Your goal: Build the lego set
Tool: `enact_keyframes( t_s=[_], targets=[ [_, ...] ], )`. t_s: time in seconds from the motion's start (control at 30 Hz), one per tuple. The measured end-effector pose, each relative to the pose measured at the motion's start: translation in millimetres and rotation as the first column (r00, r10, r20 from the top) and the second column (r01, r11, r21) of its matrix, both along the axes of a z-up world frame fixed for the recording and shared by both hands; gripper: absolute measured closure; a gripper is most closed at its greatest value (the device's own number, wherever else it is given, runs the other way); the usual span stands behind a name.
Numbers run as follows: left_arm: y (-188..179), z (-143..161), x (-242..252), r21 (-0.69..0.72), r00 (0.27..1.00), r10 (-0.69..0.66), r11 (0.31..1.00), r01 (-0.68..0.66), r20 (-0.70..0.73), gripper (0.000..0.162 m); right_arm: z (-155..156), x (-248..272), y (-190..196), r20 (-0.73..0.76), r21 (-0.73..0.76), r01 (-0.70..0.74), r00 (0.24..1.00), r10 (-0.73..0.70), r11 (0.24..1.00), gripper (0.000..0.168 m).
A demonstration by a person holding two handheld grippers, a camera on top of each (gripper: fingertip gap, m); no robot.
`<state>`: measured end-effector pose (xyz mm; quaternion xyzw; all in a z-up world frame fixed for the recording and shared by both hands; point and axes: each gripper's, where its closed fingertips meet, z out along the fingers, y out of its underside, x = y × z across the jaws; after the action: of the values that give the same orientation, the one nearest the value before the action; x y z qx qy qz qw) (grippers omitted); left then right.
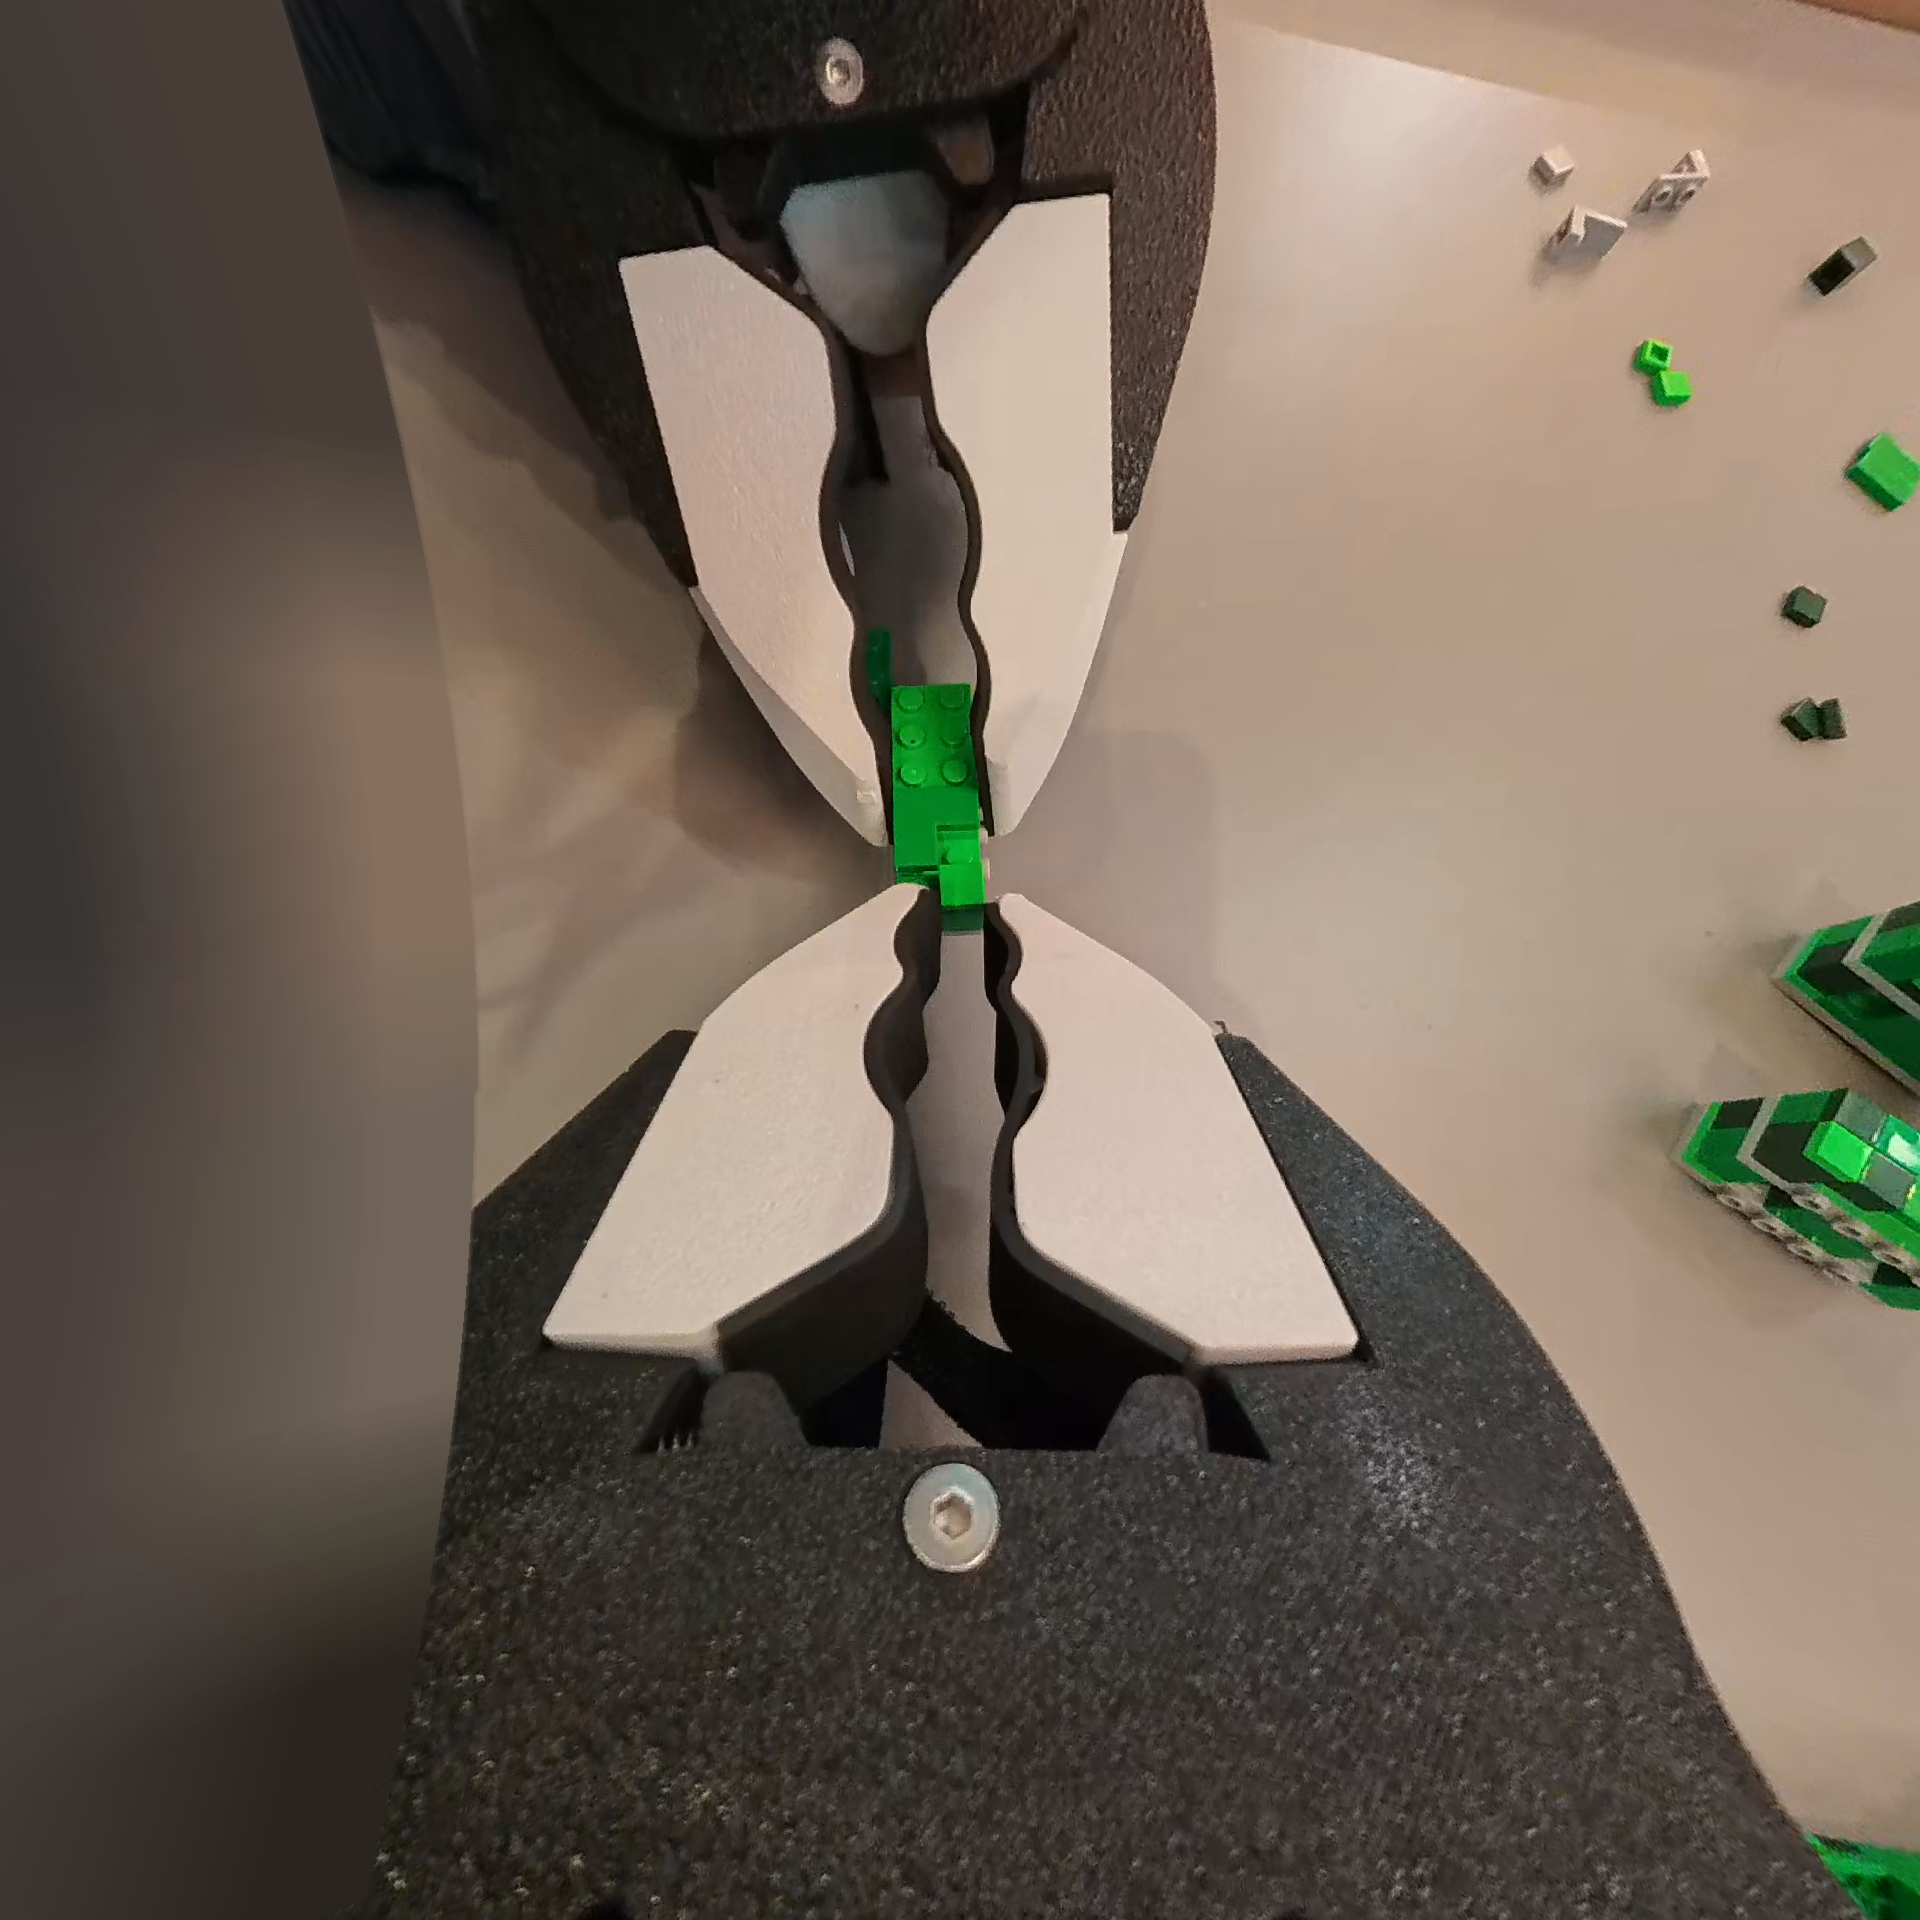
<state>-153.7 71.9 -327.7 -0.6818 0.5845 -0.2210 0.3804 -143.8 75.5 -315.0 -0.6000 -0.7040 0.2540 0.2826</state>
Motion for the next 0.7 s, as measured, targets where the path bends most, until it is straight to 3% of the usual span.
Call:
enact_keyframes(
  t_s=[0.37, 0.53, 0.6, 0.63, 0.7],
  targets=[
    [2.0, 4.7, -3.0, -0.011, 1.000, 0.017, 1.000, -0.016, 0.024, 0.145, 10.0, 2.2, -2.0, -0.084, 0.026, -0.004, 0.996, 0.006, 1.000, 0.157],
    [1.0, 6.5, -4.1, -0.033, 0.999, 0.013, 0.999, -0.012, 0.034, 0.145, 21.2, 0.8, -2.0, -0.176, 0.187, -0.019, 0.983, 0.053, 0.982, 0.145],
    [0.5, 9.5, -4.9, -0.051, 0.999, 0.014, 0.999, -0.012, 0.047, 0.145, 27.1, 0.4, -1.8, -0.201, 0.360, -0.035, 0.973, 0.114, 0.932, 0.137],
    [0.0, 12.0, -5.0, -0.065, 0.998, 0.016, 0.998, -0.012, 0.060, 0.145, 30.8, 0.2, -1.0, -0.204, 0.479, -0.038, 0.967, 0.153, 0.877, 0.129],
    [-1.2, 18.2, -4.9, -0.096, 0.995, 0.018, 0.995, -0.009, 0.093, 0.145, 34.0, 1.1, -1.4, -0.154, 0.693, -0.057, 0.962, 0.226, 0.719, 0.130]
  ],
)
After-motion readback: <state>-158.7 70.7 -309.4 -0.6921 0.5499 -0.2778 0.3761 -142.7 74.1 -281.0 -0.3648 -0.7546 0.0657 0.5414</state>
